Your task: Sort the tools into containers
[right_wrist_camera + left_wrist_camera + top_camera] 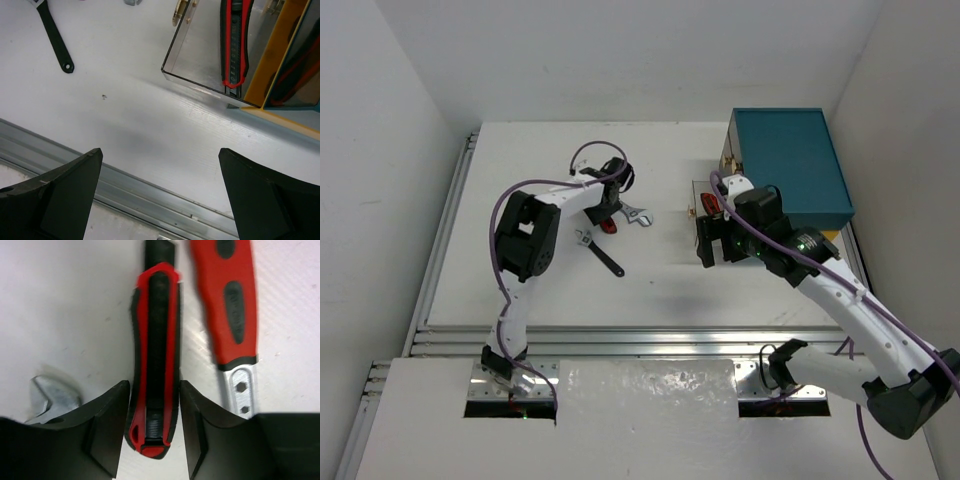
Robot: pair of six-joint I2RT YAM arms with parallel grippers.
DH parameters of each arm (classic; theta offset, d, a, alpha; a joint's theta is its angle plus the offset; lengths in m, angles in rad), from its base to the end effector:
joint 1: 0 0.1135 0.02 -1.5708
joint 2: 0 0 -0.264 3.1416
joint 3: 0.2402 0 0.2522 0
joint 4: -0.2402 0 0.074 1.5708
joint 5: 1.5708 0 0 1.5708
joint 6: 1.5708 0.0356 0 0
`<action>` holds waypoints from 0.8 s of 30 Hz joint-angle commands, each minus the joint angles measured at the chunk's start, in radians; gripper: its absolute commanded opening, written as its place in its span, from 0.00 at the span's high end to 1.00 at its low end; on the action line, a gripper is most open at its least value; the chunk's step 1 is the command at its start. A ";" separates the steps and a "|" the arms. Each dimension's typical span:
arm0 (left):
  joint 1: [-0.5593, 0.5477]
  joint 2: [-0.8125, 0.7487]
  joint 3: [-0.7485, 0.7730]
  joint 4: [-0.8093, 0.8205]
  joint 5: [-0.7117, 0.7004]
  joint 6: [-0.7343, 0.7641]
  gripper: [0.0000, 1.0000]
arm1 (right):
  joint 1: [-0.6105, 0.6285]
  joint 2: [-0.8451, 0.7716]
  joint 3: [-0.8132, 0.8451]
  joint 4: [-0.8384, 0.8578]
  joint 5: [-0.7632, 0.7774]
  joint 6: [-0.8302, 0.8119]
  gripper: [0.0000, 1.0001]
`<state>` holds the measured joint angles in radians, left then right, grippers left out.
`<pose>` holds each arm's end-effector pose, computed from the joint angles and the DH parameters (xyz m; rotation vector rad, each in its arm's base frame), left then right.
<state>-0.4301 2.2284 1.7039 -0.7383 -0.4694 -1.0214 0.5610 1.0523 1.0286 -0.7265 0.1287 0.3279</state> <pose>0.4207 -0.1753 0.1509 -0.8491 2.4570 0.1970 0.1849 0.1108 0.3225 -0.2062 2.3233 0.3004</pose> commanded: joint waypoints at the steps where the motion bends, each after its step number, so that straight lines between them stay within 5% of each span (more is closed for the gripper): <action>1: 0.014 -0.038 -0.125 0.031 0.035 0.001 0.57 | 0.008 0.000 0.004 0.038 -0.034 -0.003 0.01; 5: 0.031 -0.075 -0.199 0.141 0.124 0.069 1.00 | 0.007 0.002 -0.012 0.082 -0.113 -0.001 0.01; 9: 0.030 -0.206 -0.301 0.226 0.143 0.078 1.00 | 0.007 -0.009 -0.058 0.192 -0.347 0.010 0.01; 12: 0.024 -0.425 -0.476 0.437 0.215 0.136 1.00 | 0.007 -0.041 -0.123 0.351 -0.490 0.065 0.01; 16: -0.019 -0.684 -0.651 0.663 0.334 0.167 1.00 | 0.008 -0.037 -0.174 0.510 -0.530 0.190 0.01; 24: -0.202 -0.917 -0.837 0.896 0.452 0.051 1.00 | 0.014 0.170 -0.151 0.710 -0.529 0.324 0.04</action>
<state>-0.5785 1.3685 0.9245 -0.0128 -0.0990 -0.9195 0.5674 1.1671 0.8467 -0.1509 -0.3885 0.5793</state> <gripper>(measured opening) 0.359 0.966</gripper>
